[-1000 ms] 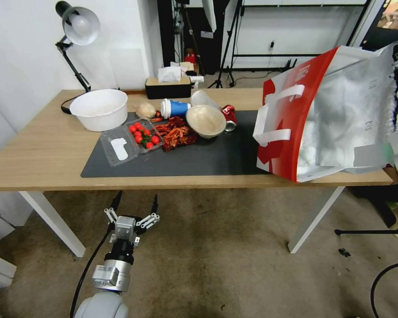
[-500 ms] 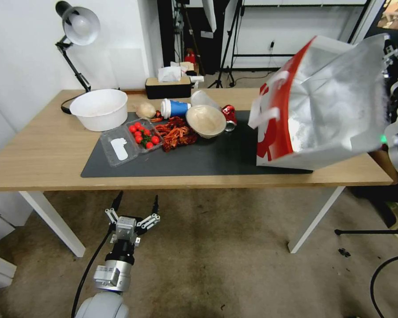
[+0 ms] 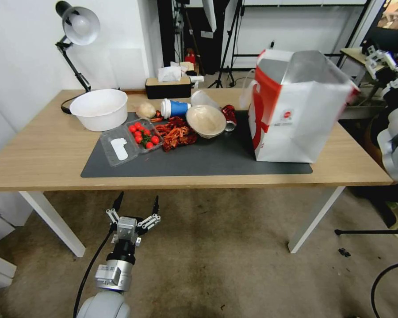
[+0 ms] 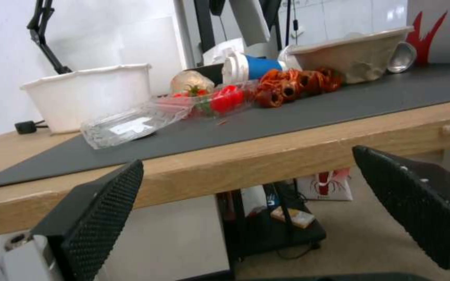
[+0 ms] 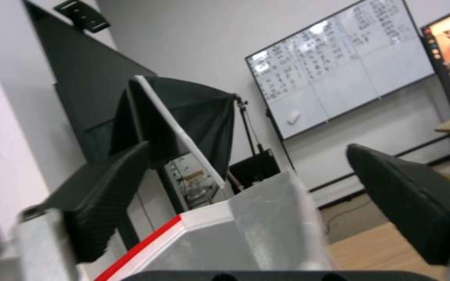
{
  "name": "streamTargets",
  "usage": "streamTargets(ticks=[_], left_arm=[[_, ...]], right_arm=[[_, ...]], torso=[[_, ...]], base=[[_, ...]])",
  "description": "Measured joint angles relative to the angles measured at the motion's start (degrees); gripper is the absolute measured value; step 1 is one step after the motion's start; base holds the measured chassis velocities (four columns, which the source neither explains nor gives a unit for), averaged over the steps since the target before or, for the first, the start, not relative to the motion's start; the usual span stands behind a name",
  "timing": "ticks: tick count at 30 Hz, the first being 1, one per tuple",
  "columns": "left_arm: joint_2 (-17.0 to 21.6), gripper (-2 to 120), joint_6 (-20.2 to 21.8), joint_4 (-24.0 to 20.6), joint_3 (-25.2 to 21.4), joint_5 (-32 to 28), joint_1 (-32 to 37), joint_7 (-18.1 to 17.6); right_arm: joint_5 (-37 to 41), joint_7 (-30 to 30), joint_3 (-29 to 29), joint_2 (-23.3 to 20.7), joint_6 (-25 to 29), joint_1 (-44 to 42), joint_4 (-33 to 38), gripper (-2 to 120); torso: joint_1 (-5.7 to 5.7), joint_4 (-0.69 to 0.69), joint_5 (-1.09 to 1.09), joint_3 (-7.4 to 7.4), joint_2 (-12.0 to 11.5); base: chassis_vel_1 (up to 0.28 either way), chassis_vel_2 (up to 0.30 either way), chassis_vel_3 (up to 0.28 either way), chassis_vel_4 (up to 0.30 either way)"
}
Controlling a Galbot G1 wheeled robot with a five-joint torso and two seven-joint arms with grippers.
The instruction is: Pick up the food delivery bag from the floor and place it on the table.
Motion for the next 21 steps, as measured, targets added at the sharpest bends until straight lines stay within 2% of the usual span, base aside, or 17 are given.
streamTargets(ticks=[8,11,12,15,21], left_arm=[[0.1,100,-0.2,0.0,-0.1,-0.4,0.0,-0.1],[0.2,100,-0.4,0.0,-0.1,-0.5,0.0,-0.2],[0.2,100,-0.4,0.0,-0.1,-0.5,0.0,-0.2],[0.3,100,-0.5,0.0,0.0,-0.6,0.1,-0.2],[0.3,100,-0.9,-0.1,0.0,-0.7,0.3,-0.2]], right_arm=[[-5.4,-6.0,4.6,2.0,-0.1,-6.7,3.8,100],[-8.7,-11.9,8.4,3.8,-0.1,-11.5,6.1,100],[-8.7,-11.9,8.4,3.8,-0.1,-11.5,6.1,100],[-11.6,-15.7,11.2,6.3,0.1,-16.9,9.5,100],[-15.6,-19.6,13.3,10.7,1.4,-23.2,13.1,100]], torso=[[0.0,0.0,0.0,0.0,0.0],[0.0,0.0,0.0,0.0,0.0],[0.0,0.0,0.0,0.0,0.0],[0.0,0.0,0.0,0.0,0.0],[0.0,0.0,0.0,-0.01,0.0]], base=[[0.0,0.0,0.0,0.0],[0.0,0.0,0.0,0.0],[0.0,0.0,0.0,0.0],[0.0,0.0,0.0,0.0],[0.0,0.0,0.0,0.0]])
